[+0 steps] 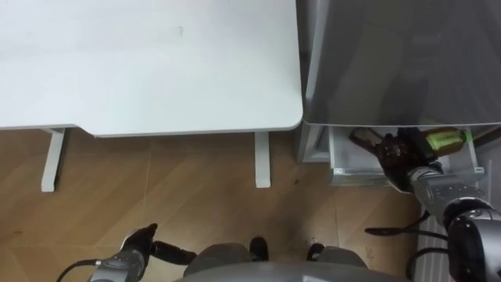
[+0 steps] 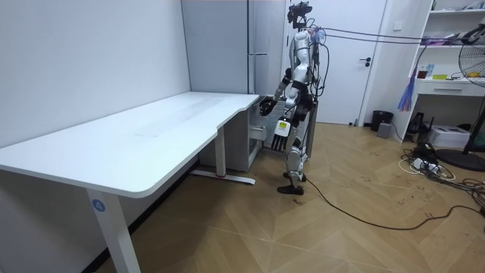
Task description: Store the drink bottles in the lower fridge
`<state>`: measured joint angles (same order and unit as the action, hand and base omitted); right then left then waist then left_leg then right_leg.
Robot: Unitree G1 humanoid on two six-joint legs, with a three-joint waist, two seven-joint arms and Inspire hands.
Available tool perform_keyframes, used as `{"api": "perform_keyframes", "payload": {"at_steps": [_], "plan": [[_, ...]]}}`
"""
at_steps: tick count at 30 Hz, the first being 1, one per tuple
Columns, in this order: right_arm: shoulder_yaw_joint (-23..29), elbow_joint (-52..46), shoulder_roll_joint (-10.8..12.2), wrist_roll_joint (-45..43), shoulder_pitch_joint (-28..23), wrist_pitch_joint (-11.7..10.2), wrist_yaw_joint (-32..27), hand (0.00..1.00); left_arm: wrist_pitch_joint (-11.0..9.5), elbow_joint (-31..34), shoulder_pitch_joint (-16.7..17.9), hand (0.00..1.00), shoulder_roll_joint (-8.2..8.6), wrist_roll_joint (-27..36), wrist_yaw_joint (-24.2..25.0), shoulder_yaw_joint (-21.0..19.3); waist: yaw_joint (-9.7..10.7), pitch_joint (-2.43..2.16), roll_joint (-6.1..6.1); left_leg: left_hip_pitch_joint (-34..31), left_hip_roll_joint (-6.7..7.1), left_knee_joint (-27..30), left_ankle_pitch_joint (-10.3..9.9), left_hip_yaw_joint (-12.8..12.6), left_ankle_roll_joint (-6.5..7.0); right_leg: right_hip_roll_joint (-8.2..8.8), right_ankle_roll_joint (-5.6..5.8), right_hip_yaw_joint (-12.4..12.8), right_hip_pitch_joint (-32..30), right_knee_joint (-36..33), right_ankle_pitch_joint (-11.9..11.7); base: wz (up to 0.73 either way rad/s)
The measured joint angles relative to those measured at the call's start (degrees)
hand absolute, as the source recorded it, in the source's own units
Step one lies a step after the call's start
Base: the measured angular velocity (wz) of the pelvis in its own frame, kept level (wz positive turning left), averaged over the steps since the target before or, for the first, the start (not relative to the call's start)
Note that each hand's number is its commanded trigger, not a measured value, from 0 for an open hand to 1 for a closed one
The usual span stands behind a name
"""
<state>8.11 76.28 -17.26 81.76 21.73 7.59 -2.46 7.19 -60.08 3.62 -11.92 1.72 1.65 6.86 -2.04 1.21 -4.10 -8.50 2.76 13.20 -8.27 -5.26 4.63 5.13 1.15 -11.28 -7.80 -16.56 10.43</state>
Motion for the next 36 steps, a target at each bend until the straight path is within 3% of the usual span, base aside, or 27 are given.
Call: {"api": "perform_keyframes", "payload": {"at_steps": [19, 36], "plan": [[0.0, -0.2, -0.2, 0.0, 0.0, -0.5, 0.2, 0.00, 1.4, 0.0, -0.2, 0.00, 0.16, 0.1, 0.0, 0.0, 0.2, -0.61, 0.14, 1.0, -0.03, -0.1, 0.0, 0.1, -0.05, -0.04, -0.01, -0.1, 0.9, 0.0, 0.0, 0.00], [0.0, -0.2, -0.2, 1.2, 0.0, -0.7, 0.2, 0.00, 1.4, 0.0, 0.2, 0.00, 0.15, 0.1, -0.1, 0.0, 0.4, -0.64, 0.27, 1.0, -0.04, -0.4, 0.0, 0.1, -0.08, -0.11, -0.07, -0.2, 1.0, 0.6, -0.1, 0.00]]}}
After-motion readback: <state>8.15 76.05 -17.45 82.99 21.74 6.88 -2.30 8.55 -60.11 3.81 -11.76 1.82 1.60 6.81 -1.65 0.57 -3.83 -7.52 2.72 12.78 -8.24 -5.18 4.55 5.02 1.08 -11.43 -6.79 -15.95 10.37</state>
